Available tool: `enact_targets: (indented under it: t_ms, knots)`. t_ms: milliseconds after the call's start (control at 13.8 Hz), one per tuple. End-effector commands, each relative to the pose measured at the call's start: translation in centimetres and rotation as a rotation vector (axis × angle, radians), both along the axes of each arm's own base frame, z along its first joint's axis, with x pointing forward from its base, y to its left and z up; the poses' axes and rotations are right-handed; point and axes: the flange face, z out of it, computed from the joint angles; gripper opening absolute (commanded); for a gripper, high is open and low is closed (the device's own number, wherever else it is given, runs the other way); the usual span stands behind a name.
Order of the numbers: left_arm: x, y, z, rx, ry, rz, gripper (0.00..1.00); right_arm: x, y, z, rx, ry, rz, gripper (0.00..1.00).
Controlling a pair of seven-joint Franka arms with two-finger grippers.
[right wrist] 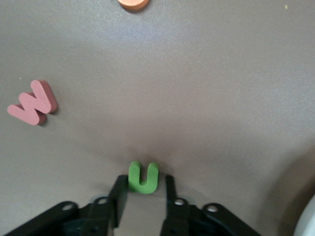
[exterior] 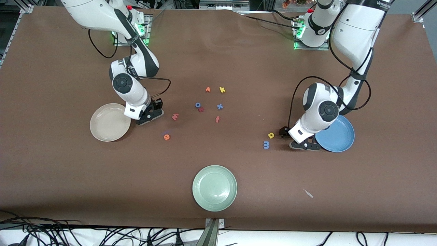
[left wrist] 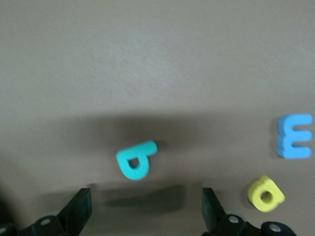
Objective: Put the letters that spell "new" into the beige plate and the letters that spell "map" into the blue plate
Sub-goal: 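Grasp the green u with the right gripper while the left gripper grasps the teal letter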
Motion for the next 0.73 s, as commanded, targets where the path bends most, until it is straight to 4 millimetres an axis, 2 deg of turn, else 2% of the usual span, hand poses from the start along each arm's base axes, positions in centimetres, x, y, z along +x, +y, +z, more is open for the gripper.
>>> enact_targets:
  t_ms: [0, 73, 218, 363, 581, 654]
  knots:
    - [2.1, 0.8, -0.1, 0.003, -0.038, 0.009, 0.98, -0.3, 0.2, -0.2, 0.002, 0.009, 0.012, 0.25]
    - [2.5, 0.9, -0.3, 0.005, -0.040, 0.011, 0.98, -0.3, 0.3, -0.1, 0.003, 0.008, 0.009, 0.24]
    - [2.2, -0.2, -1.5, 0.007, -0.044, -0.005, 0.90, 0.0, 0.3, 0.1, 0.004, 0.005, 0.003, 0.21]
    - [2.2, -0.3, -1.9, 0.008, -0.053, -0.009, 0.72, 0.3, 0.5, 0.4, 0.008, 0.000, 0.005, 0.17]
    - [2.0, -0.5, -2.3, 0.010, -0.046, -0.014, 0.59, 1.3, 0.6, 1.8, 0.009, -0.005, 0.005, 0.17]
    - [1.9, -0.5, -2.4, 0.011, -0.045, -0.014, 0.46, 1.9, 0.5, 2.5, 0.000, 0.014, 0.008, 0.17]
